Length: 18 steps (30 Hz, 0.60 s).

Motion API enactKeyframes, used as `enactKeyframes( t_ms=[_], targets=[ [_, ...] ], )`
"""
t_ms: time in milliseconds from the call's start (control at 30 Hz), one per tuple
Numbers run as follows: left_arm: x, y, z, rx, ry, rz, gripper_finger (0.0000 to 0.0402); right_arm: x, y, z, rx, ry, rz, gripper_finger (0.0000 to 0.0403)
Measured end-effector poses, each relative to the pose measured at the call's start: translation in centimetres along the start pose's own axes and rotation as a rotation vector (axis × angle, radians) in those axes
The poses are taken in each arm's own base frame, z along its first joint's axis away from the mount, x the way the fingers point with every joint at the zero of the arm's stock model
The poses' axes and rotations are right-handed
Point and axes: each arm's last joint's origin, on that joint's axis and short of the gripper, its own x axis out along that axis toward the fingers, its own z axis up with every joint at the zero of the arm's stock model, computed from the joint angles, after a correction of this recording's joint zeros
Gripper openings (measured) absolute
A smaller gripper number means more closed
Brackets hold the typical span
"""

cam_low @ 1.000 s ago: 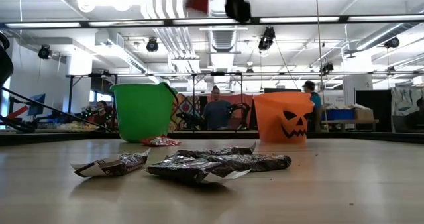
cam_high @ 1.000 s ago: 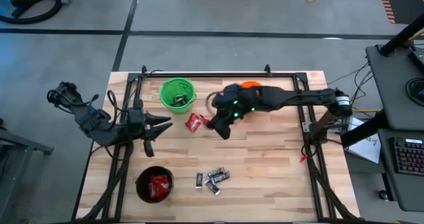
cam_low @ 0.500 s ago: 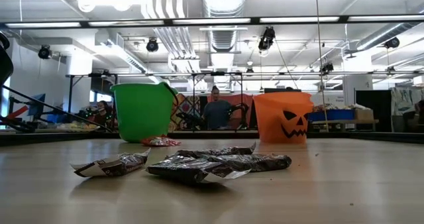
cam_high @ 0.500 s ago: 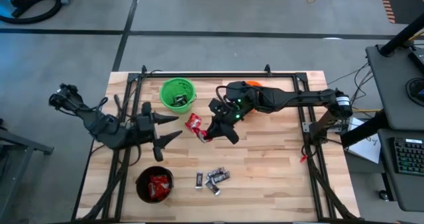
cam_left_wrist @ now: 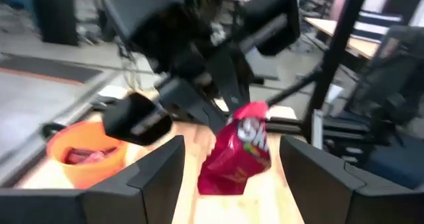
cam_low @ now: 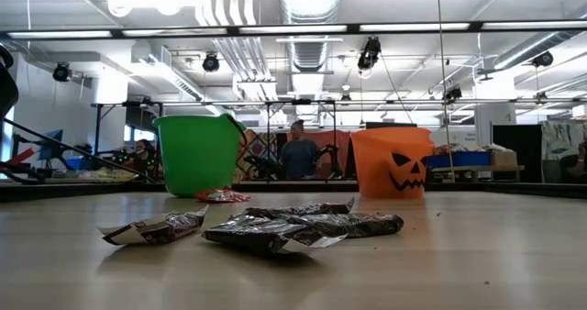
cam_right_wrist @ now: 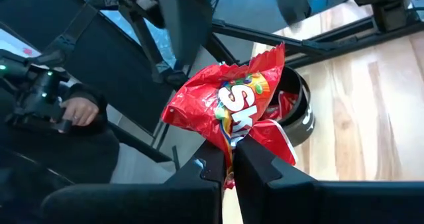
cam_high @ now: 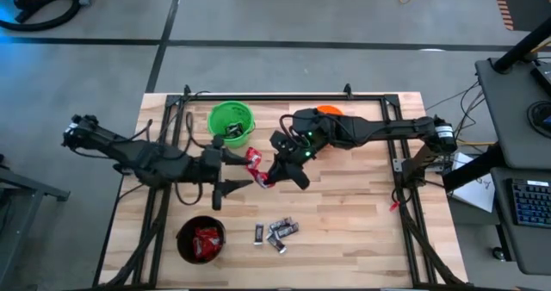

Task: Sort candy
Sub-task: Put the red candy into the black bucket

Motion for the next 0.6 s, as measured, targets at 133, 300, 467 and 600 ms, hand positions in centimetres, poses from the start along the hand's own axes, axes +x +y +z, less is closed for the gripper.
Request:
enactKeyframes(
  t_ms=[133,300,467,600],
  targets=[
    [1.2,0.2,-0.5,-0.004,0.024,-0.029,0.023,0.0,0.0,0.0,-0.002,-0.001,0.002,0.0013],
    [1.8,0.2,-0.5,-0.001,0.014,-0.039,0.0226,0.0,0.1,0.0,-0.002,-0.001,0.002,0.0013],
    [1.7,0.2,-0.5,0.001,0.016,-0.041,0.0165,0.0,0.1,0.0,-0.002,0.0,0.003,0.0013],
    [1.7,0.2,-0.5,0.009,0.016,-0.049,0.0057,0.0,0.1,0.0,-0.002,0.0,0.003,0.0013]
  ],
)
